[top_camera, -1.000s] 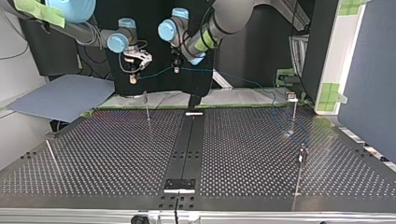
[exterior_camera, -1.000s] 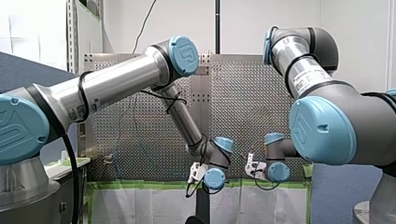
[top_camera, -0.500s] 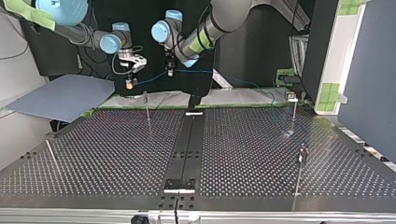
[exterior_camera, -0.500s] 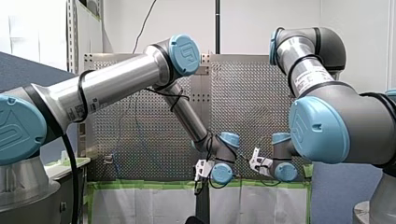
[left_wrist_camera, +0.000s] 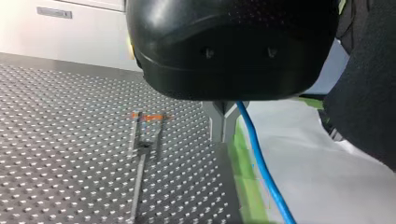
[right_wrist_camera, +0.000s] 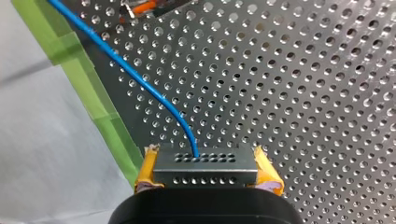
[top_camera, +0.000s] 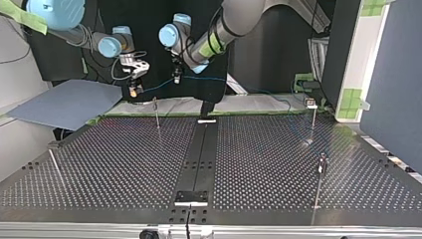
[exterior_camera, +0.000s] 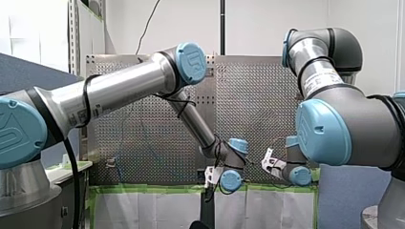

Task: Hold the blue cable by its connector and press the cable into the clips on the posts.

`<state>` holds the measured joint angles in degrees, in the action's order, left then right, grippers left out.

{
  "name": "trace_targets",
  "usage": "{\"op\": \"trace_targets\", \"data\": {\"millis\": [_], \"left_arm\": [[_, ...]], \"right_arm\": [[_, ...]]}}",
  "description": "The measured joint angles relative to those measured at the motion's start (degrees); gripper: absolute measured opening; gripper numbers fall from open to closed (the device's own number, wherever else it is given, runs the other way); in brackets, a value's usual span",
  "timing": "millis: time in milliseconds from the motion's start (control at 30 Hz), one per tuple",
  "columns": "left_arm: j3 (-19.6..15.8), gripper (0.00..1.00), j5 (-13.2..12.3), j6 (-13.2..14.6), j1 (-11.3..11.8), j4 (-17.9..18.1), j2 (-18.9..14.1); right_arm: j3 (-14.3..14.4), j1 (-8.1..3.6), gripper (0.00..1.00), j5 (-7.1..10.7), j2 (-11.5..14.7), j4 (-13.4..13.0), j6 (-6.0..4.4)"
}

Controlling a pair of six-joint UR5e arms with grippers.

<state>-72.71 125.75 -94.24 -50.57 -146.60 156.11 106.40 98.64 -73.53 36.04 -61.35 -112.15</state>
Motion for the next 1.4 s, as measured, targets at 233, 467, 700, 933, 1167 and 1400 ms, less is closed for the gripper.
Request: {"op": "trace_targets", "data": {"millis": [233, 467, 700, 933, 1167, 1400], "left_arm": [[3.4, 0.00, -0.1, -2.2, 0.2, -0.5, 2.7], [6.9, 0.00, -0.3, -2.7, 0.7, -0.8, 3.0], [10.5, 0.00, -0.4, -2.7, 0.9, -1.1, 3.0], [14.0, 0.00, 0.0, -2.7, 1.4, -0.8, 3.2], [17.3, 0.00, 0.1, -2.7, 1.7, -2.0, 5.9], [20.5, 0.00, -0.3, -2.7, 2.7, -1.9, 7.1]], "right_arm": [[0.0, -1.26, 0.00, 1.18, 0.0, -0.4, 0.32], [0.0, -2.32, 0.00, 0.19, 0.0, -0.8, 1.07], [0.0, -3.46, 0.00, 0.21, 0.0, -1.8, 2.41], [-0.6, -4.72, 0.00, 0.60, 0.0, -1.8, 5.22], [-1.8, -5.41, 0.00, 0.68, 0.0, -1.6, 6.43], [-3.3, -6.31, 0.00, 0.83, -0.1, -0.9, 7.17]]}}
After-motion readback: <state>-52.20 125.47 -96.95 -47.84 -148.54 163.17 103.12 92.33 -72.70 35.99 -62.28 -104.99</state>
